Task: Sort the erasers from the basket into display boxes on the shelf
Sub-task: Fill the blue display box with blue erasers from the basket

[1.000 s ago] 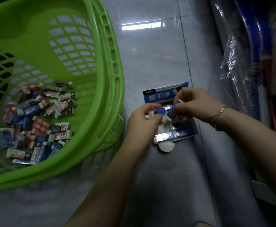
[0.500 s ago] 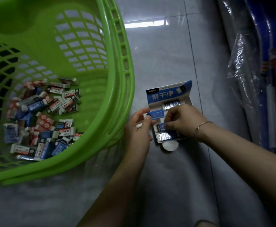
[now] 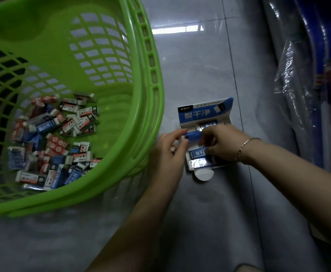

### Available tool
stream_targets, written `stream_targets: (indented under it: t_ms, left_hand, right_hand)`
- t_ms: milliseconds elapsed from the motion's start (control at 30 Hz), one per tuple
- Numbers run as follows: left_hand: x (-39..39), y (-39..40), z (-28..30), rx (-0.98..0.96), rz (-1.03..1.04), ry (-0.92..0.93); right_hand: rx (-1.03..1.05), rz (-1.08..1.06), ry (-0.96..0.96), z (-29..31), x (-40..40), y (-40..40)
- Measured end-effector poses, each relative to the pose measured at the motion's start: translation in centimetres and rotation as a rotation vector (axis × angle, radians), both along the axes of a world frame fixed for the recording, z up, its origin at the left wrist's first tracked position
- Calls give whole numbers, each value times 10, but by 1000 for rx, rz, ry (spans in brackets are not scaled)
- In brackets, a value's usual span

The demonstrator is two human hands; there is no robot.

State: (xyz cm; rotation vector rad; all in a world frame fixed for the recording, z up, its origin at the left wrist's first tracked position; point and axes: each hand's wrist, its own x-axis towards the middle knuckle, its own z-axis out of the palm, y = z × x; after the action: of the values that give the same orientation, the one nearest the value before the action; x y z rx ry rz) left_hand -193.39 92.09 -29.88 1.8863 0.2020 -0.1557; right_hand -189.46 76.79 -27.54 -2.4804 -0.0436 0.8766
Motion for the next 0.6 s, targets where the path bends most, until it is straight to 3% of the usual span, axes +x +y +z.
stream_targets:
  t_ms: [200,300,400,467,600]
  left_hand:
    - [16,-5,7,322,-231,-101]
    - [25,-8,13,267,-219,-29]
    - [28,-12,17,183,-193,40]
    - [30,-12,18,326,-239,35]
    - [26,-15,18,810,-500,-137]
  right_hand:
    - [60,-151,-48,-2,1,-12]
    - [258,-312,-45,-1,-1,-14]
    - [319,-381,-30,2,2,-17]
    - [305,-406,-27,3,5,-20]
    - [75,-294,-121,6,12,-28]
